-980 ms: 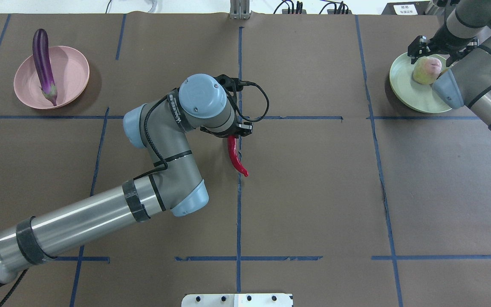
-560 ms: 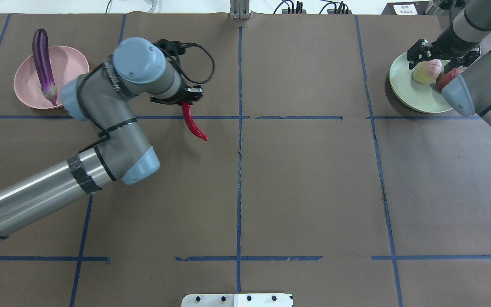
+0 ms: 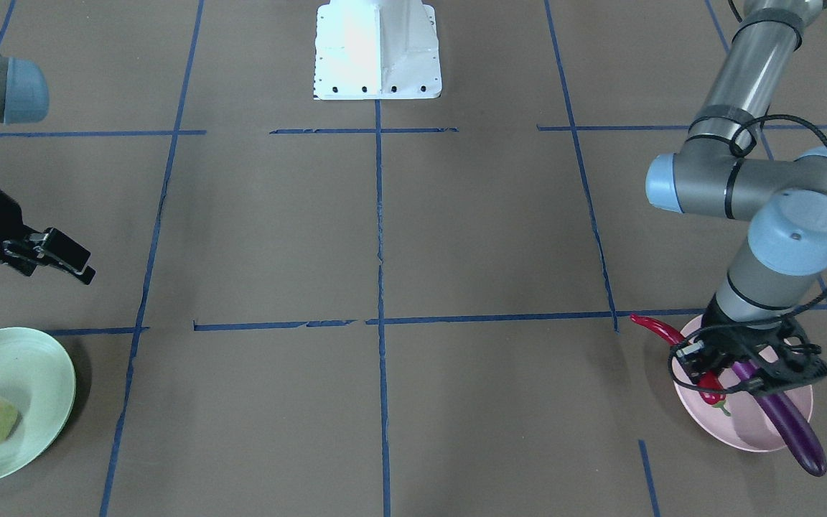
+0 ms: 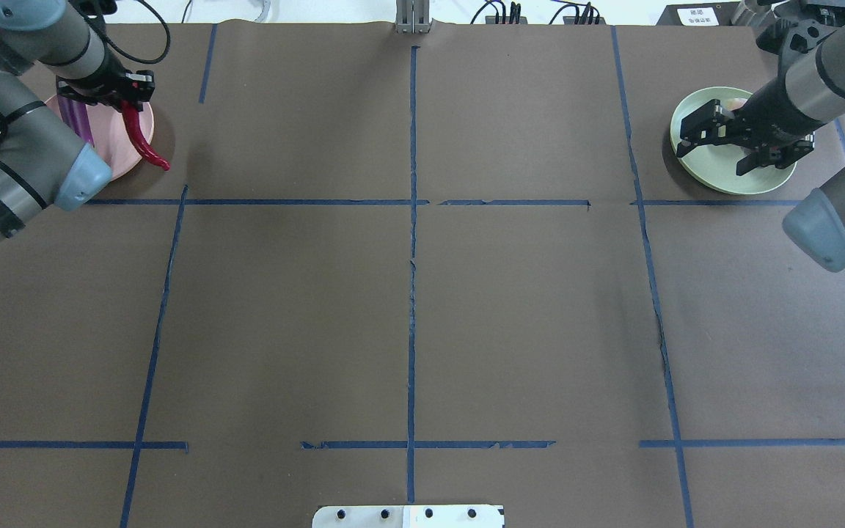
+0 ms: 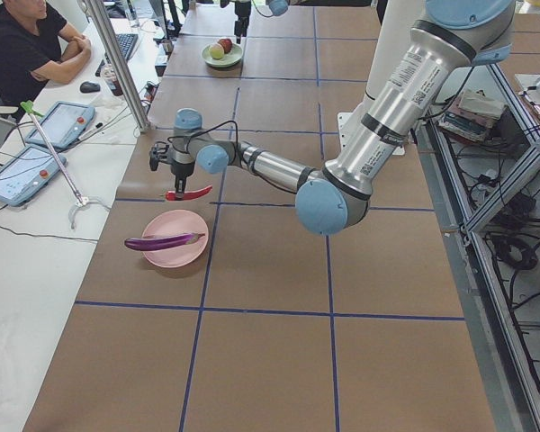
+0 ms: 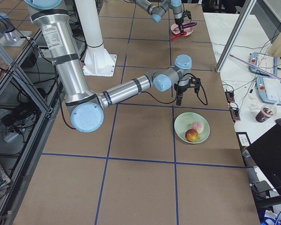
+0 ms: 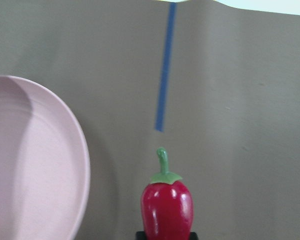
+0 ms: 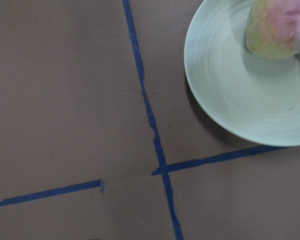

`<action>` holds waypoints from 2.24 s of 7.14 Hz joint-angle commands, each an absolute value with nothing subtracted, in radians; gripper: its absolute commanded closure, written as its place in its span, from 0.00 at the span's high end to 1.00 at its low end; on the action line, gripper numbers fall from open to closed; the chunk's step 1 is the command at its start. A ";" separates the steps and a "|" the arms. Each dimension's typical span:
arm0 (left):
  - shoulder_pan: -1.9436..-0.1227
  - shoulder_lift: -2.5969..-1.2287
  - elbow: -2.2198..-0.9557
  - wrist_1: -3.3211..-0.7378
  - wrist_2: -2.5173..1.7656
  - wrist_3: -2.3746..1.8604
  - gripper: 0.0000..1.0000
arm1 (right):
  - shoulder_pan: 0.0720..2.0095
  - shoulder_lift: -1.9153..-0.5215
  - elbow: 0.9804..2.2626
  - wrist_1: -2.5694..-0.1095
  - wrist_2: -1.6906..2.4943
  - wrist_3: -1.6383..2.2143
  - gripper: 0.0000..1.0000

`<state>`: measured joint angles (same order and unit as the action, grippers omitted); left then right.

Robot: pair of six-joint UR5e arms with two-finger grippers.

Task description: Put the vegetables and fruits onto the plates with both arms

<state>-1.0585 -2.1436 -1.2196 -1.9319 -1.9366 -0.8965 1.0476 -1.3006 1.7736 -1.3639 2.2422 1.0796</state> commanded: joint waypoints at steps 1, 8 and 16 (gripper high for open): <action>-1.098 -2.149 -1.126 -1.966 -1.951 -0.845 0.29 | 0.944 -1.307 1.838 -1.361 2.182 1.231 1.00; -1.222 -1.962 -1.372 -1.970 -2.125 -0.575 1.00 | 1.087 -1.419 1.925 -1.399 2.207 1.018 1.00; -1.580 -1.754 -1.567 -1.431 -2.384 0.225 1.00 | 1.436 -1.710 1.908 -1.740 2.396 0.132 1.00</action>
<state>-1.5293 -1.7637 -1.4962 -1.6047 -2.3804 0.1346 1.4087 -1.6514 1.9056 -1.7388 2.3682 0.1651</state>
